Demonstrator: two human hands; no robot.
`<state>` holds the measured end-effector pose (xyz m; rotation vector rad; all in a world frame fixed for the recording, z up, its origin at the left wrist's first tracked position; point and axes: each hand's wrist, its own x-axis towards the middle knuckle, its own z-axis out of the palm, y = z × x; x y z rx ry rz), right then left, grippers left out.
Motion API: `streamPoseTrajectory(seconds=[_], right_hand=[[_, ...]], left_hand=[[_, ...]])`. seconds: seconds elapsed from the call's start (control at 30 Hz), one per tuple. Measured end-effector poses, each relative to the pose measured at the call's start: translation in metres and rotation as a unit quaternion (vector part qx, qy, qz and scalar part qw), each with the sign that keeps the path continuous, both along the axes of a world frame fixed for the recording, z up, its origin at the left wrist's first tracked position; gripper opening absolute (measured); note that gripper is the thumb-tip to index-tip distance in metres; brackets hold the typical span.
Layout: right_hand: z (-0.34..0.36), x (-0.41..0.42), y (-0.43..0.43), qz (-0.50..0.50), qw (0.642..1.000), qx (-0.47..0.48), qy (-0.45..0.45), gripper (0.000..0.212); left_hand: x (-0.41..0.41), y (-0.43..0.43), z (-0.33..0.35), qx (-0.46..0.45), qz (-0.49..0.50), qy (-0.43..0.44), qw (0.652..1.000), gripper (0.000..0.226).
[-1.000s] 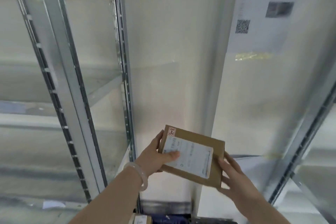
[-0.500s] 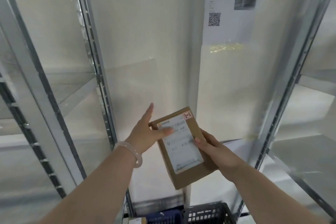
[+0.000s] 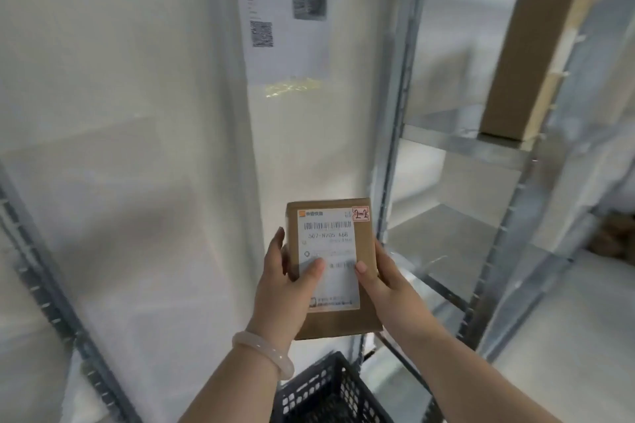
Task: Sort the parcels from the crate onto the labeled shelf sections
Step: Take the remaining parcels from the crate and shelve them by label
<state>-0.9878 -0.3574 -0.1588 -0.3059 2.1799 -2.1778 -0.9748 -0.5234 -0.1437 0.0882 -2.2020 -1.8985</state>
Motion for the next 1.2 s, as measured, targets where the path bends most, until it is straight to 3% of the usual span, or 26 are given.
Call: streamPoseTrajectory(seconds=[0.13, 0.33, 0.73, 0.93, 1.2], right_hand=[[0.008, 0.022, 0.055, -0.095, 0.995, 0.004, 0.016, 0.058], [0.022, 0.059, 0.140, -0.160, 0.986, -0.018, 0.031, 0.055], [0.045, 0.119, 0.350, -0.220, 0.971, -0.035, 0.083, 0.057], [0.045, 0.159, 0.470, -0.256, 0.962, -0.024, 0.093, 0.060], [0.035, 0.182, 0.568, -0.310, 0.947, -0.015, 0.085, 0.056]], left_hand=[[-0.002, 0.062, 0.004, -0.003, -0.083, 0.007, 0.996, 0.060], [0.017, 0.148, 0.025, -0.027, -0.144, 0.023, 0.989, 0.055], [0.069, 0.361, 0.051, -0.020, -0.175, 0.060, 0.983, 0.049], [0.097, 0.487, 0.045, -0.002, -0.207, 0.074, 0.976, 0.057], [0.098, 0.594, 0.035, -0.014, -0.234, 0.069, 0.970, 0.057]])
